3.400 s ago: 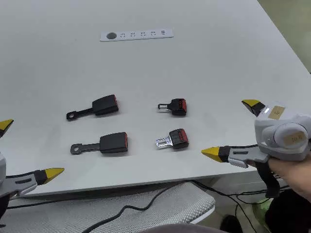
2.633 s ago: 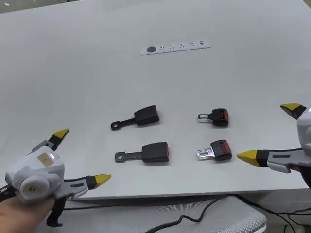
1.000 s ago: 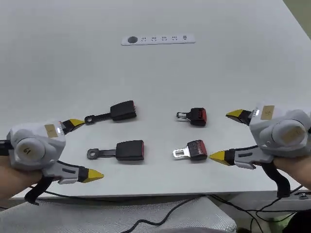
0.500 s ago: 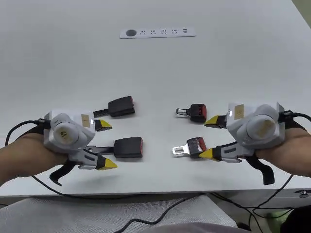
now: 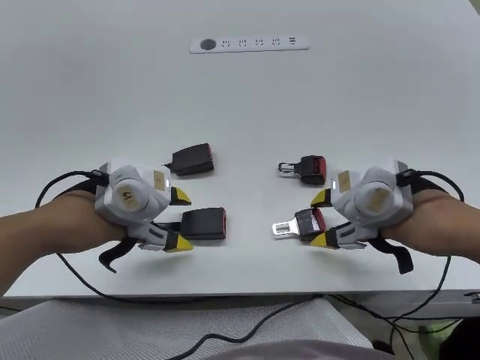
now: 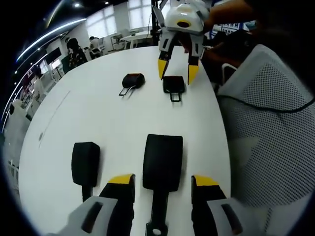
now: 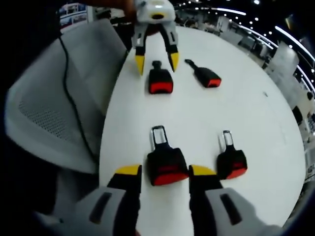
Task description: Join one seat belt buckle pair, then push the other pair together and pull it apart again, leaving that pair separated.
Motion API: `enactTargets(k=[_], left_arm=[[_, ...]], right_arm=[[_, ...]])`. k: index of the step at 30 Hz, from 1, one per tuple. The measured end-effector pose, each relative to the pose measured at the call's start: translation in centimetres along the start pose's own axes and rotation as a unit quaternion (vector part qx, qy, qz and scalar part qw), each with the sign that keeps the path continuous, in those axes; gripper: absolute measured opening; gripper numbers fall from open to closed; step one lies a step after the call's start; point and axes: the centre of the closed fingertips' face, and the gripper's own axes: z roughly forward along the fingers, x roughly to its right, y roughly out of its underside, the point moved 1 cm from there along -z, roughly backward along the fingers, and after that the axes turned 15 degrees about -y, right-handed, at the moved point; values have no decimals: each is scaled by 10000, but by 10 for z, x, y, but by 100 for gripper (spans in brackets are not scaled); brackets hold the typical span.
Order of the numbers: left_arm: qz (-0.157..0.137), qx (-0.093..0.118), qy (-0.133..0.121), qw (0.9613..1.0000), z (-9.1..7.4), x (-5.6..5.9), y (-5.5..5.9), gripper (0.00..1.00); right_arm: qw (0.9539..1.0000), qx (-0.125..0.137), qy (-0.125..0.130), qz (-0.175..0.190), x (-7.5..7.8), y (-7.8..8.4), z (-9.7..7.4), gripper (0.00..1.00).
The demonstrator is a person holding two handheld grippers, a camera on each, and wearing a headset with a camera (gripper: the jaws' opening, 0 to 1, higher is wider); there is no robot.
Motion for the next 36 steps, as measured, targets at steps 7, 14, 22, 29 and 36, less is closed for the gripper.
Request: enactTargets(k=[7,14,22,29,36], left_arm=[[98,-58,125,9999,12,4,3,38],[628,-167,102,9978,17,4,6,33],[648,-262,172,9974,17,5,8,32],[507,-272,139,9982,18,4,11,32],[460,-295,160,9984,19,4,11,32]], right_arm=[[9999,-57,-106,44,3,2,5,34],[9998,-122,-127,57,4,-1,8,32],[9996,-164,-176,158,1,-4,12,32],[9998,-32,-118,140,2,-23,22,32],[9999,44,-72,123,4,-43,34,32]])
